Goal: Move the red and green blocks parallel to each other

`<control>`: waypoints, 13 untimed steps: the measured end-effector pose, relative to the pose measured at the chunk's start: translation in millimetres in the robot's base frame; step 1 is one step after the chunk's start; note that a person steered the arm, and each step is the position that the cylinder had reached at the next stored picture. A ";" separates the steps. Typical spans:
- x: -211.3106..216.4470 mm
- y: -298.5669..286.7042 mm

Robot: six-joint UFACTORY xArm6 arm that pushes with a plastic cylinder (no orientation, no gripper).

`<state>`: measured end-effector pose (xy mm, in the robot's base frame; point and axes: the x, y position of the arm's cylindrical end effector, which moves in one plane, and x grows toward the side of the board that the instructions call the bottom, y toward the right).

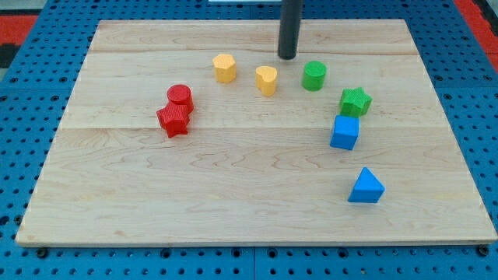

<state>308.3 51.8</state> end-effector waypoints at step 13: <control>-26.0 167.1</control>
<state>282.3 218.9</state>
